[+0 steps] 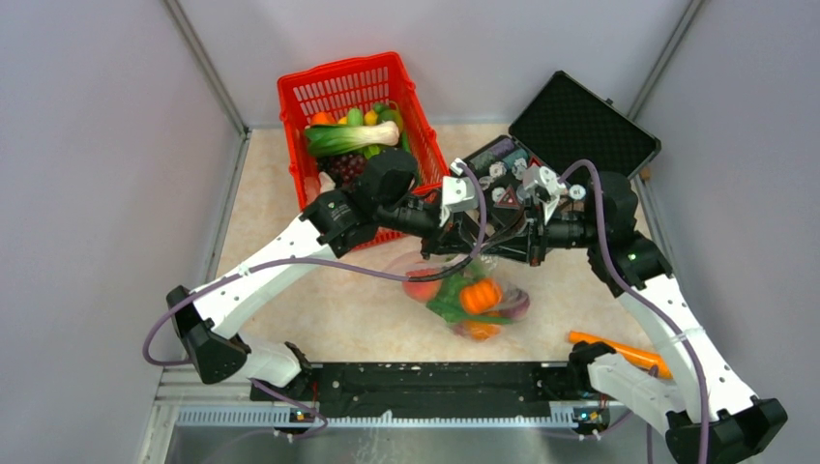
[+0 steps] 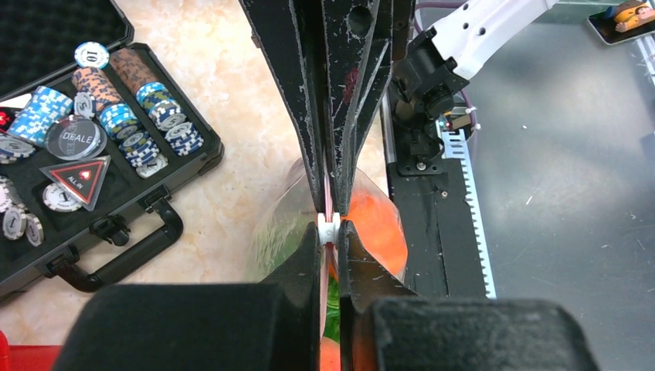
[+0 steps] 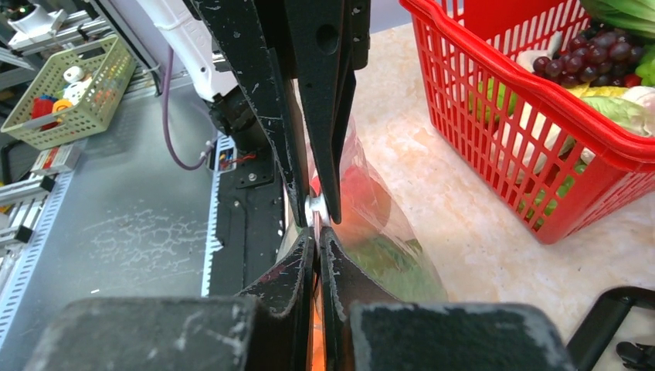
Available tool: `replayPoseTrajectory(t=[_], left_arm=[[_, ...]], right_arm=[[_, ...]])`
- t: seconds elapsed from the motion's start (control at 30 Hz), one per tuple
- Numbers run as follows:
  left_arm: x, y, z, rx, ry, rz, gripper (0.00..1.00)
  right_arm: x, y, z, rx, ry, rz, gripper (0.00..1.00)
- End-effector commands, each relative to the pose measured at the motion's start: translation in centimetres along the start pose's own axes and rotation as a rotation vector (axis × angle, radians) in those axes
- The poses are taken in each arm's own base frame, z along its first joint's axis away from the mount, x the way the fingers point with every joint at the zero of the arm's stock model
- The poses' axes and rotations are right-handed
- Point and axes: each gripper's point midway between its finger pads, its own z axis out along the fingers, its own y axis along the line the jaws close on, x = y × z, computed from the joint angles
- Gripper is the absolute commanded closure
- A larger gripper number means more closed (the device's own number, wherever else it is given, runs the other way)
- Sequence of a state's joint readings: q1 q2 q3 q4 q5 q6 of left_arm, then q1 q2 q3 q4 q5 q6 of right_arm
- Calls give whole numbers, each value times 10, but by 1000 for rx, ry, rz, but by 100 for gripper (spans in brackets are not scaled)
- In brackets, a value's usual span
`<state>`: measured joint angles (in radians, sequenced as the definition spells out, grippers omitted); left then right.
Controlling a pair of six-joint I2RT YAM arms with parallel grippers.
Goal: Place the food in the zip-top bag and seal the zipper
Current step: Zip the zipper food storage bag at the center of the board.
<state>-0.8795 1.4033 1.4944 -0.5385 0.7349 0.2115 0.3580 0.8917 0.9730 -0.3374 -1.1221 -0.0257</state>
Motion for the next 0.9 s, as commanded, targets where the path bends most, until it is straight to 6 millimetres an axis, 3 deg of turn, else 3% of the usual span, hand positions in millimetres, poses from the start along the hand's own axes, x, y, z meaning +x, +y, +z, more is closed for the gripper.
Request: replayPoseTrajectory(t=[0.0,0.3,0.37,0.43,0.47,0.57,0.63,0.77,0.87], left_arm=[[-2,3,-8,-58,-5,46,99],[26,12,-15,-150,51,26,96],[28,12,-16,-156,52,25,89],[24,11,-15,-151,35,21,67],[19,10,-13,-140,14,21,61],[0,3,-6,-78,-65,6,44],[-10,0,-2,-45,-102,6,38],[-19,-2,1,-19,-127,4,36],[-15,3,2,-36,-101,2,44]], right_arm=[[-12,-1,-2,44,-19,-71,100],[-6,-7,-3,76,2,-50,100],[-6,-7,-3,74,3,-49,100],[-7,-7,-3,74,1,-49,100],[-7,-6,-2,70,0,-49,100],[-8,-6,-2,67,-6,-49,100],[-7,-6,-2,66,-5,-45,100],[-6,-7,-2,70,-4,-41,100],[-7,-8,-1,71,-4,-42,100]])
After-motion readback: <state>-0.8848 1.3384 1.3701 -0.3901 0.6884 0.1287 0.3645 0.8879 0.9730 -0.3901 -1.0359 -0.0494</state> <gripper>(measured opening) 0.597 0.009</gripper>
